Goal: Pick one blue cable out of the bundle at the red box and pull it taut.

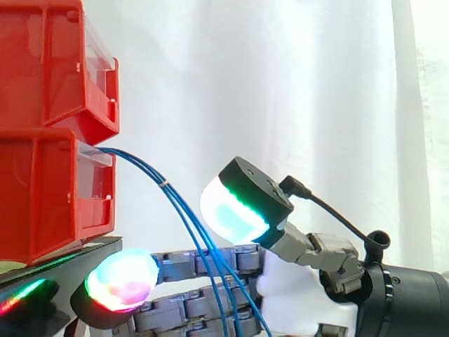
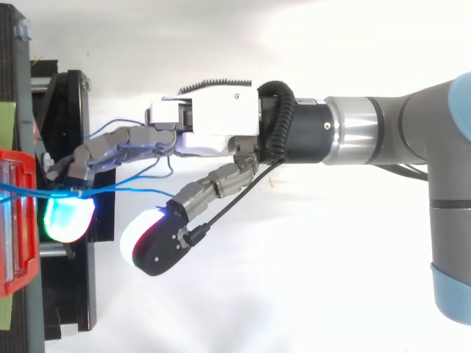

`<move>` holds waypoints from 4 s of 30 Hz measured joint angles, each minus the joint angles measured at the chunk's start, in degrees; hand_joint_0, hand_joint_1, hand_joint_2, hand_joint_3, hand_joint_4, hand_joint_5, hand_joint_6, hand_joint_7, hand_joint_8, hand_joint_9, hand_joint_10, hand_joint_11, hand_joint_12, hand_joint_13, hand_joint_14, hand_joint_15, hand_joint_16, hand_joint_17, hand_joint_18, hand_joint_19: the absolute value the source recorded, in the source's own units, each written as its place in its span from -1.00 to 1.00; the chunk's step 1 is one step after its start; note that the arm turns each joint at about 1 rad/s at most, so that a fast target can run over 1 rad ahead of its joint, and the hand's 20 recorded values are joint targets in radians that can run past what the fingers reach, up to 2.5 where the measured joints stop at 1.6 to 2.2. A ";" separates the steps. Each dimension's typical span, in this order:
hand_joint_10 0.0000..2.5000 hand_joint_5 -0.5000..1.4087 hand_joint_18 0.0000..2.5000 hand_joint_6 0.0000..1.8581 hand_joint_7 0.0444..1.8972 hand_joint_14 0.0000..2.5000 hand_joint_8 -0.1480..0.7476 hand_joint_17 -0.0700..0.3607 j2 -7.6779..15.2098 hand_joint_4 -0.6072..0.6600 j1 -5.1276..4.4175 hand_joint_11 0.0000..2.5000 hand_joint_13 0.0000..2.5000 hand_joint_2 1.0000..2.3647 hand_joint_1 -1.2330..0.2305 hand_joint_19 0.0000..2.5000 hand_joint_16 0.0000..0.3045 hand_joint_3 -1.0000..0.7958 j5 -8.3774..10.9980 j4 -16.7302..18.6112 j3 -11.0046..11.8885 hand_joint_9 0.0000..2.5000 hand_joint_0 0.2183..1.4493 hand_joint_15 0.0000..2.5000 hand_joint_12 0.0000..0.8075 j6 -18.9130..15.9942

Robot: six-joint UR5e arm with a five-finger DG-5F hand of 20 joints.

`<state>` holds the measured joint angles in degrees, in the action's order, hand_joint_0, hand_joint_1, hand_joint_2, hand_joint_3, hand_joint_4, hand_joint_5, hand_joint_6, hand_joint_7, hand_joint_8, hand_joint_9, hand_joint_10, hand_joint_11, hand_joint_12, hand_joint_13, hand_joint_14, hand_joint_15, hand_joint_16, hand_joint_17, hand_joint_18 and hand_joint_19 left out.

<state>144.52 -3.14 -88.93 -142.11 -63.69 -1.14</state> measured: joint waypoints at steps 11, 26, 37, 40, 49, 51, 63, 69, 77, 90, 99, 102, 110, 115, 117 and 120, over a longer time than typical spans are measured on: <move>-1.00 -0.61 -0.96 -0.46 -0.08 -1.00 -0.03 -0.09 -0.12 0.56 0.24 -0.99 -0.82 -1.00 -0.25 -0.93 -0.63 -0.44 -1.32 -0.18 0.32 -0.71 -0.48 -0.91 -0.15 0.12; -1.00 -0.61 -0.96 -0.46 0.04 -1.00 -0.04 -0.10 -2.45 0.48 1.79 -0.97 -0.82 -1.00 -0.27 -0.92 -0.64 -0.40 -2.10 -1.39 0.37 -0.71 -0.41 -0.92 -0.17 2.71; -1.00 -0.61 -0.95 -0.46 0.04 -1.00 -0.04 -0.10 -2.49 0.48 2.48 -0.97 -0.81 -1.00 -0.28 -0.91 -0.64 -0.42 -1.92 -2.86 0.34 -0.71 -0.43 -0.91 -0.16 4.22; -1.00 -0.61 -0.94 -0.46 0.05 -1.00 -0.04 -0.10 -2.49 0.48 2.71 -0.96 -0.81 -1.00 -0.28 -0.92 -0.64 -0.42 -1.88 -4.08 0.34 -0.71 -0.43 -0.91 -0.16 4.74; -1.00 -0.60 -0.93 -0.46 0.16 -1.00 -0.04 -0.10 -2.49 0.41 2.75 -0.97 -0.80 -1.00 -0.28 -0.92 -0.64 -0.39 -1.87 -4.66 0.37 -0.71 -0.41 -0.91 -0.16 5.23; -1.00 -0.59 -0.93 -0.46 0.22 -1.00 -0.04 -0.11 -2.49 0.37 2.74 -0.96 -0.80 -0.99 -0.30 -0.93 -0.64 -0.37 -1.87 -4.71 0.41 -0.70 -0.39 -0.91 -0.16 5.25; -1.00 -0.63 -0.91 -0.25 -0.01 -1.00 -0.03 -0.10 -2.53 0.25 2.87 -0.94 -0.78 -0.99 -0.37 -0.92 -0.64 -0.25 -2.04 -6.76 2.16 -0.69 -0.33 -0.91 -0.16 5.59; -1.00 -0.63 -0.90 -0.26 -0.02 -1.00 -0.03 -0.10 -3.11 0.28 2.88 -0.93 -0.78 -0.99 -0.36 -0.91 -0.64 -0.34 -2.01 -7.61 2.27 -0.69 -0.38 -0.90 -0.16 5.91; -1.00 -0.63 -0.90 -0.27 -0.01 -1.00 -0.03 -0.10 -3.97 0.28 2.87 -0.92 -0.77 -0.99 -0.35 -0.90 -0.64 -0.36 -1.92 -9.68 2.31 -0.68 -0.39 -0.90 -0.16 6.82; -1.00 -0.61 -0.88 -0.33 0.10 -1.00 -0.01 -0.10 -4.07 0.31 2.93 -0.92 -0.76 -1.00 -0.31 -0.90 -0.64 -0.44 -1.87 -10.02 2.55 -0.66 -0.44 -0.90 -0.14 6.93; -1.00 -0.63 -0.87 -0.21 0.00 -1.00 -0.01 -0.11 -4.07 0.23 3.10 -0.90 -0.75 -0.99 -0.33 -0.90 -0.65 -0.28 -1.79 -10.28 2.76 -0.65 -0.37 -0.90 -0.16 6.94; -1.00 -0.65 -0.86 -0.17 0.01 -1.00 -0.01 -0.11 -4.07 0.20 3.10 -0.89 -0.75 -0.98 -0.32 -0.90 -0.65 -0.23 -1.78 -10.42 2.95 -0.65 -0.36 -0.89 -0.16 6.97; -1.00 -0.68 -0.84 -0.06 -0.14 -1.00 0.00 -0.10 -4.07 0.21 3.13 -0.86 -0.74 -0.98 -0.35 -0.91 -0.64 -0.11 -1.89 -12.41 4.26 -0.65 -0.34 -0.90 -0.14 7.19; -1.00 -0.68 -0.83 -0.04 -0.18 -1.00 0.00 -0.11 -4.08 0.20 3.12 -0.85 -0.73 -0.98 -0.42 -0.92 -0.64 -0.17 -1.88 -13.94 4.92 -0.65 -0.31 -0.90 -0.14 7.29; -1.00 -0.68 -0.82 -0.03 -0.16 -1.00 0.00 -0.11 -4.10 0.19 3.10 -0.85 -0.73 -0.98 -0.45 -0.92 -0.64 -0.19 -1.90 -14.26 5.10 -0.65 -0.31 -0.90 -0.14 7.34; -1.00 -0.68 -0.82 -0.03 -0.16 -1.00 0.00 -0.10 -4.18 0.20 3.07 -0.84 -0.73 -0.98 -0.47 -0.91 -0.64 -0.20 -1.94 -14.44 5.20 -0.64 -0.31 -0.90 -0.14 7.36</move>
<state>140.34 -0.07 -90.86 -156.56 -58.49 6.22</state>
